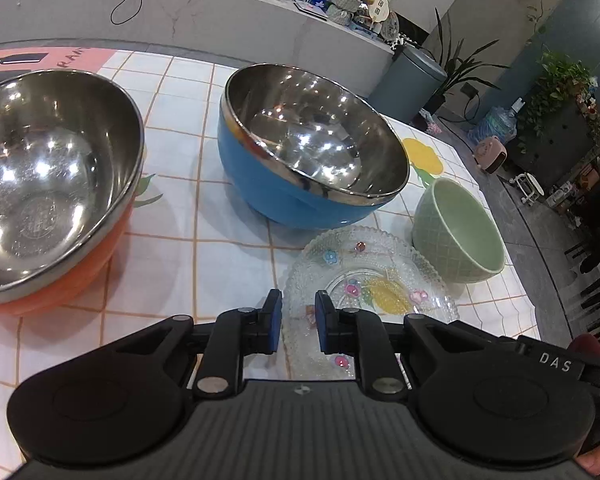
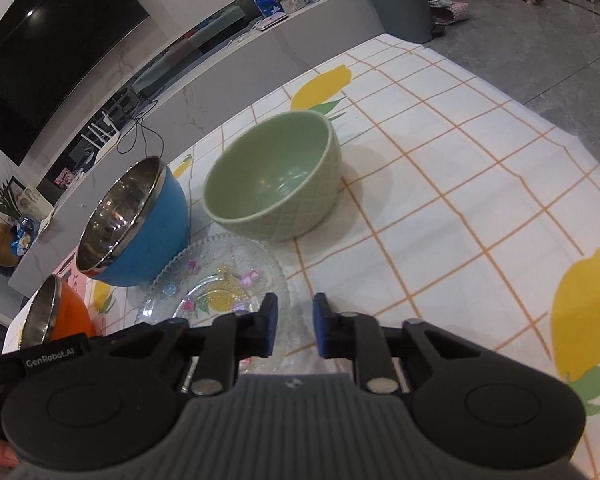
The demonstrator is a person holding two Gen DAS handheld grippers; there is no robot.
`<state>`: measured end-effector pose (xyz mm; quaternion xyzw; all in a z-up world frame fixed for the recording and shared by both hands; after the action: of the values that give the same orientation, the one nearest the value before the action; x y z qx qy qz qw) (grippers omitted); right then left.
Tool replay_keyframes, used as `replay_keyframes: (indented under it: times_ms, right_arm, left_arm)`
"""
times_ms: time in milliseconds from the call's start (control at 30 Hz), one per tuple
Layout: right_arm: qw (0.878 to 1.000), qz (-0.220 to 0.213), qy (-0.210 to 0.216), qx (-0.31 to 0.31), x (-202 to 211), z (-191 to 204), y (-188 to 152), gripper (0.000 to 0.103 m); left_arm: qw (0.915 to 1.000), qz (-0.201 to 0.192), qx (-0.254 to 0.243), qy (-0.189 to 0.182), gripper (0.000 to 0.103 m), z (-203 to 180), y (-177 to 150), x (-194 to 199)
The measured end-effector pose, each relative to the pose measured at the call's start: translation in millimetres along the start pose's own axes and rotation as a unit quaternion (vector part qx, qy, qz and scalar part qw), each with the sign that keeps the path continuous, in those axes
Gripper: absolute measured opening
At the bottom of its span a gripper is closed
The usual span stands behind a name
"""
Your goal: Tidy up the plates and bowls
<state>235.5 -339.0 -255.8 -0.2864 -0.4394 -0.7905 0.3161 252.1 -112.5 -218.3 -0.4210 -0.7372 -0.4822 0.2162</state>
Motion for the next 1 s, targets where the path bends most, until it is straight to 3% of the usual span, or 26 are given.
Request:
replay_keyframes:
  times_ms: [67,533,700,1000]
  right_arm:
    - [1.000,-0.002,0.006,-0.001,-1.9,0.6,-1.5,0.008]
    - [1.000,-0.003,0.013,-0.009,12.0,8.2,-10.5,0.006]
    - [1.000,-0.007,0.025,-0.007,35.5,17.7,-20.5,0.006]
    - [0.999,-0.002,0.047,0.006,77.2,50.5,-57.6,0.006]
  left_arm:
    - [1.0000,0.000,-0.002,0.005,0.016,-0.3,0.6,0.1]
    - [0.9999,-0.003,-0.004,0.014,0.013,-4.6,-5.5,25.3]
    - [0.9997,-0.021,0.000,0.011,0.011,-6.1,-11.5,59.4]
    - [0.9967,-0.050,0.055,0.032,0.011,14.6,-45.5,120.0]
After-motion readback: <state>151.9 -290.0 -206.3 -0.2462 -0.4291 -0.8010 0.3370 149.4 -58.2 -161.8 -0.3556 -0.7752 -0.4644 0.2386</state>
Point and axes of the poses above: each gripper's, at about its wrist camera, not at the fingertips, and x roughly against the way its jaws point, z to its left, y to its top, the point moved 8 cm from there along -x, roughly the way its jaws point, and after that the axes turned 3 degrees about -y, right-handed, at the moved point
